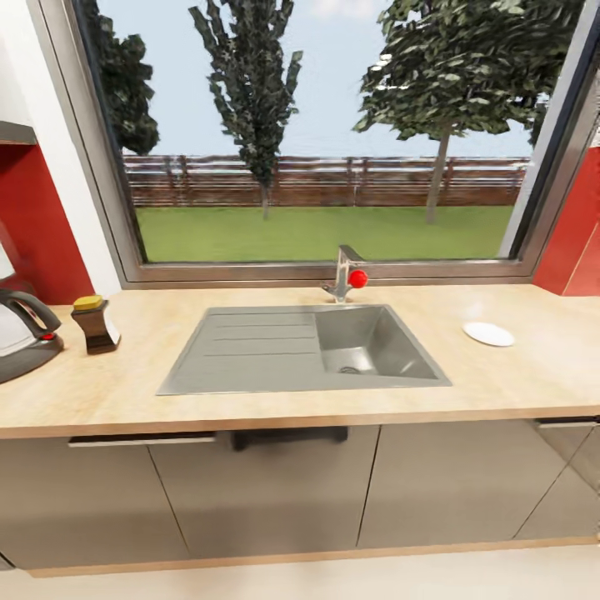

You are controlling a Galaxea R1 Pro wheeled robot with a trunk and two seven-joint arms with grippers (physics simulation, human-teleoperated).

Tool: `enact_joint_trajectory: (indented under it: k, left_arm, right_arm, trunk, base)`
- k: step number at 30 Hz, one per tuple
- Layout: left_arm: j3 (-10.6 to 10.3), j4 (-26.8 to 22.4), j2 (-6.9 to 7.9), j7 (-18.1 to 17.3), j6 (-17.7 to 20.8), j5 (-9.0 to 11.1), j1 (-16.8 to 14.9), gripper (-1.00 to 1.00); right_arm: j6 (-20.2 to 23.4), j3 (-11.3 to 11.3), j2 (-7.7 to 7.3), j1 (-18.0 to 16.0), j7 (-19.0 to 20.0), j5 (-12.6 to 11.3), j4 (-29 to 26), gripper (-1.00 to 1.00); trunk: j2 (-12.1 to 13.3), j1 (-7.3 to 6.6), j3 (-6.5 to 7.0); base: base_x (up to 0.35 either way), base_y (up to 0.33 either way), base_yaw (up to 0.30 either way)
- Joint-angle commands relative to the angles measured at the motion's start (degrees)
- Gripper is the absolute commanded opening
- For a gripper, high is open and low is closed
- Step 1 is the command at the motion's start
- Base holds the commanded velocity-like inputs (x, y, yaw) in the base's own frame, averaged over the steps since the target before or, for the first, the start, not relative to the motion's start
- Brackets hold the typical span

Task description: Set up a coffee station on the kitchen countertop: keep the coffee maker on the countertop, move the bottle of coffee from the kitchen shelf to the counter next to the coffee maker, place a paper coffee filter on top of the coffee maker, put the saucer next to the coffee maker with the coffee cup on the saucer, and place the electric kettle next to the coffee maker.

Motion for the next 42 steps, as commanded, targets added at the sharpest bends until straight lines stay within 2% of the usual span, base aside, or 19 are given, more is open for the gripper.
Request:
enact_joint_trajectory:
  k: [1, 8, 11, 13, 16, 17, 20, 22, 31, 34, 37, 42]
  left_arm:
    - [-0.50, 0.04, 0.00, 0.19, -0.51, 0.28, -0.04, 1.00]
    - [-0.28, 0.07, -0.69, 4.90, -0.51, 0.28, -0.04, 1.00]
    - [0.52, 0.11, -0.39, 5.80, -0.51, 0.32, 0.44, 1.00]
    - [1.94, 0.12, 0.68, 6.07, -0.51, 0.34, 1.52, 1.00]
    - [5.40, 0.13, 2.19, 6.23, -0.51, 0.35, 3.51, 1.00]
    - [7.60, 0.13, 2.90, 6.27, -0.51, 0.33, 4.88, 1.00]
    - [10.62, 0.12, 3.71, 6.31, -0.51, 0.30, 7.33, 1.00]
    - [11.69, 0.13, 3.98, 6.32, -0.51, 0.29, 8.51, 1.00]
    - [13.62, 0.13, 4.19, 6.50, -0.42, 0.37, 10.68, 1.00]
    - [14.46, 0.13, 4.12, 6.51, -0.42, 0.37, 10.76, 1.00]
    - [14.75, 0.13, 4.07, 6.56, -0.42, 0.37, 10.77, 1.00]
    - [14.86, 0.09, 3.99, 7.83, -0.41, 0.37, 10.79, 1.00]
  right_arm:
    - [-0.40, -0.11, -0.01, -0.06, -0.03, 0.59, 0.09, 1.00]
    - [-0.41, -0.16, -0.06, -0.06, -0.04, 0.59, 0.09, 1.00]
    - [-0.42, -0.18, -0.10, -0.06, -0.04, 0.54, 0.09, 1.00]
    - [-0.44, -0.19, -0.34, -0.06, -0.04, 0.54, 0.08, 1.00]
    - [-0.43, -0.20, -0.92, -0.11, 0.03, 0.52, 0.05, 1.00]
    - [-0.42, -0.20, -1.08, -0.17, 0.08, 0.51, 0.03, 1.00]
    - [-0.41, -0.20, -1.25, -0.26, 0.16, 0.51, 0.02, 1.00]
    - [-0.41, -0.20, -1.30, -0.29, 0.19, 0.51, 0.01, 1.00]
    - [-0.39, -0.20, -1.70, -0.49, 0.22, 0.06, 0.03, 1.00]
    - [-0.34, -0.20, -1.71, -0.50, 0.16, -3.40, 0.01, 1.00]
    - [-0.32, -0.20, -1.71, -0.48, 0.09, -5.13, 0.01, 1.00]
    - [-0.38, -0.17, -1.70, -0.48, 0.02, -5.95, 0.01, 1.00]
  trunk:
    - [-0.03, 0.00, -0.06]
    - [-0.03, 0.00, -0.06]
    - [-0.03, 0.00, -0.06]
    - [-0.03, 0.00, -0.06]
    - [-0.03, 0.00, -0.06]
    - [-0.03, 0.00, -0.06]
    - [-0.03, 0.00, -0.06]
    - [-0.03, 0.00, -0.06]
    - [-0.03, 0.00, -0.06]
    - [-0.03, 0.00, -0.06]
    - [-0.03, 0.00, -0.06]
    - [-0.03, 0.00, -0.06]
  base:
    - [0.000, -0.329, -0.002]
    - [0.000, -0.274, -0.001]
    - [0.000, -0.087, 0.000]
    - [0.000, -0.033, 0.000]
    - [0.000, -0.015, 0.000]
    - [0.000, -0.008, 0.000]
    - [0.000, -0.005, 0.000]
    - [0.000, -0.002, 0.000]
    - [0.000, -0.007, -0.061]
    - [0.023, -0.173, -0.183]
    - [0.064, -0.263, -0.084]
    - [0.079, -0.304, -0.030]
